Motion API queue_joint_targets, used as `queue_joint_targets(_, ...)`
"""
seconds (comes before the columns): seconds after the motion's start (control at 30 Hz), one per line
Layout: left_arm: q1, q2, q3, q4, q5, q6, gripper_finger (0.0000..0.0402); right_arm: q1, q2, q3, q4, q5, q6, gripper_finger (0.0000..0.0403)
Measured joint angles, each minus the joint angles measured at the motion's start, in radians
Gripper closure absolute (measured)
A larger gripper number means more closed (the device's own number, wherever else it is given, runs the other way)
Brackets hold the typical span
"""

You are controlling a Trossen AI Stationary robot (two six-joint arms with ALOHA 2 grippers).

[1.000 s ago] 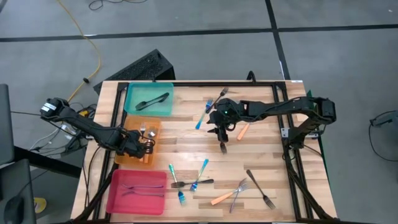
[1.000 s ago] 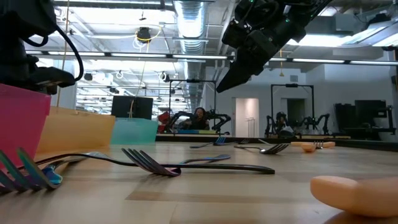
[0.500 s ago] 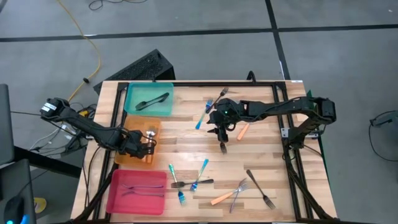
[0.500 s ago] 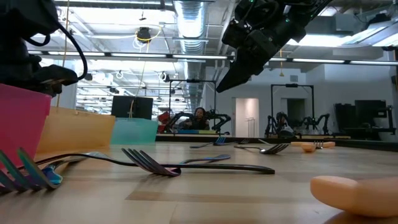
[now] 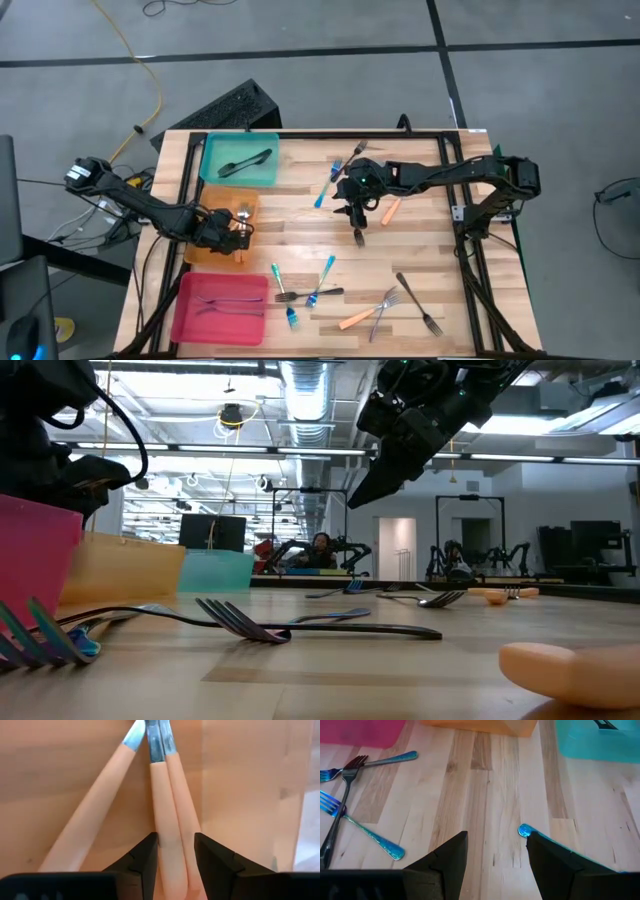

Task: Sort silverware by color (type)
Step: Put the orange fork into the orange bin, then put the black fork into the blue bin

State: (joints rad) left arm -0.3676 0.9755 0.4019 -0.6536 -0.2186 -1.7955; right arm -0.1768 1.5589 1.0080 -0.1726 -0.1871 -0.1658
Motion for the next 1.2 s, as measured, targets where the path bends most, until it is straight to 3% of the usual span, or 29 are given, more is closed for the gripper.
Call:
queue_joint_targets(0.43,0.0,-0.008,0.001,-0.024,-0.035,-0.063,0.029,0.0,0.0,0.0,-0.004,0.0,0.0,0.018)
queue_joint_targets(0.83,0.0,-0.009,0.003,0.386,-0.067,0.061,0.029,0.0,0.0,0.0,-0.007,0.0,-0.002,0.018)
queue_joint_targets(1.1,0.0,-0.03,0.025,0.217,-0.118,0.011,0.029,0.0,0.0,0.0,-0.007,0.001,-0.002,0.018)
queue_joint_targets(1.2,0.0,-0.041,0.048,0.218,-0.155,0.079,0.029,0.0,0.0,0.0,-0.009,0.001,-0.002,0.018)
